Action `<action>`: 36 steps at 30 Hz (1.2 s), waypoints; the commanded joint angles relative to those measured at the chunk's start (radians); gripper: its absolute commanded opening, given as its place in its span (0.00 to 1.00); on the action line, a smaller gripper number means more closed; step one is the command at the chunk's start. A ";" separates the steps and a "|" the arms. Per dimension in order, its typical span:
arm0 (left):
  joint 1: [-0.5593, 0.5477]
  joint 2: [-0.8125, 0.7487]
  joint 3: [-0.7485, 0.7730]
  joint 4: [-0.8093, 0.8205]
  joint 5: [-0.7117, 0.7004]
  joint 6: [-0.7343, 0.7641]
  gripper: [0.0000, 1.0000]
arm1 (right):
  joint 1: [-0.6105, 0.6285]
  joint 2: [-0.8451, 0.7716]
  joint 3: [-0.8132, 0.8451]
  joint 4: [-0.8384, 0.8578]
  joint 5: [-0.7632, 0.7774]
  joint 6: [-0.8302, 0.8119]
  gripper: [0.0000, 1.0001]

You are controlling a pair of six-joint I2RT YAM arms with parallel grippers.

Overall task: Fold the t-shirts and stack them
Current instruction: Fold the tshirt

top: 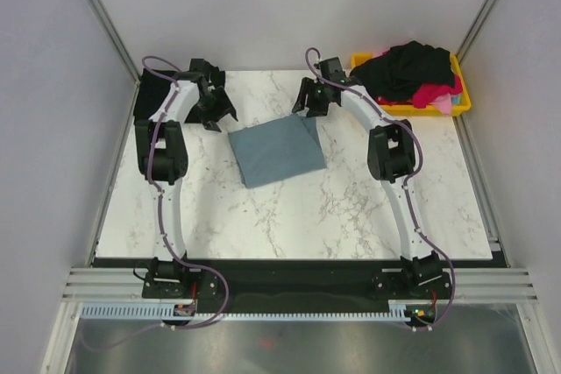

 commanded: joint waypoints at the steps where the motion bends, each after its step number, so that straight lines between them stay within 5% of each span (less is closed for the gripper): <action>1: 0.028 0.063 0.226 -0.075 0.067 0.072 0.76 | -0.024 -0.004 0.073 0.000 0.021 0.020 0.66; 9: 0.029 -0.173 -0.021 -0.006 -0.021 0.115 0.75 | -0.033 -0.348 -0.371 0.148 0.164 -0.066 0.70; 18: 0.028 -0.354 -0.516 0.221 0.005 0.041 0.73 | -0.033 -0.415 -0.647 0.285 -0.031 -0.043 0.70; 28: 0.028 -0.296 -0.685 0.502 0.179 -0.066 0.73 | -0.030 -0.348 -0.692 0.387 -0.192 0.012 0.70; 36: 0.003 -0.296 -0.736 0.566 0.156 -0.106 0.70 | -0.006 -0.285 -0.710 0.462 -0.241 0.049 0.69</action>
